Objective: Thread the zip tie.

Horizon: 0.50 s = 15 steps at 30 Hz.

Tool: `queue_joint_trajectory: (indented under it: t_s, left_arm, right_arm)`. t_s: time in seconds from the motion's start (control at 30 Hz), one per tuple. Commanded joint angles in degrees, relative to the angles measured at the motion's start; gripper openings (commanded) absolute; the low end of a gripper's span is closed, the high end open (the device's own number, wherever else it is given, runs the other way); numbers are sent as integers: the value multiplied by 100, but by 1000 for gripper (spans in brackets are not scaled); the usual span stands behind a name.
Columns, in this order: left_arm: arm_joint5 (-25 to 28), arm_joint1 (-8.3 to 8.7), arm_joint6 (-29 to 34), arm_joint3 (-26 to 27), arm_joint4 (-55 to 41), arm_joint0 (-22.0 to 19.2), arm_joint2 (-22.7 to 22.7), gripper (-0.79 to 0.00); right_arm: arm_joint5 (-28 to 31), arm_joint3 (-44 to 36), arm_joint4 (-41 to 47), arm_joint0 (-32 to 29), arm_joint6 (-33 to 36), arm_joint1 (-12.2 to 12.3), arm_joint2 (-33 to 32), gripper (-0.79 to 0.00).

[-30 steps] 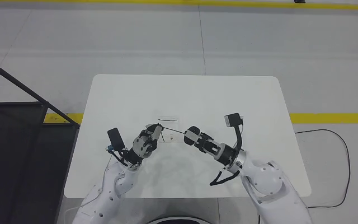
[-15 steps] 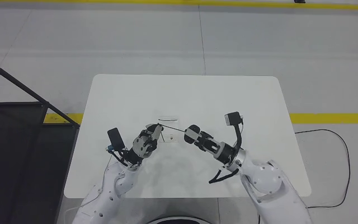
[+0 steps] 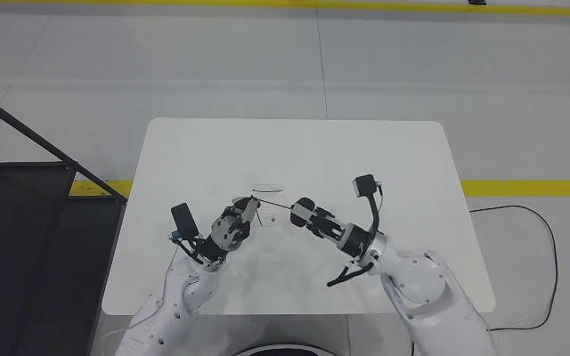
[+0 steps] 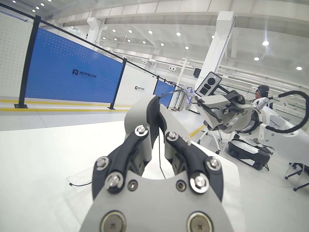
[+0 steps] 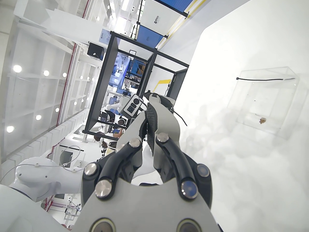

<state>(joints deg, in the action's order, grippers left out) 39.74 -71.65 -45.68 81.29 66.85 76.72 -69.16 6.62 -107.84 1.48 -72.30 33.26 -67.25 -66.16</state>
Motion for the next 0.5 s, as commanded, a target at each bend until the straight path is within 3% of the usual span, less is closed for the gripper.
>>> queue_joint_trajectory:
  t_s: [0.0,0.47]
  left_arm:
    - [0,0,0,0,0,0,0,-785]
    - [0,0,0,0,0,0,0,-785]
  right_arm:
    - [-93,-9,-57,18,-20,-3,19,-785]
    - [-576,-138,-443,5,-277,-27,131,-785]
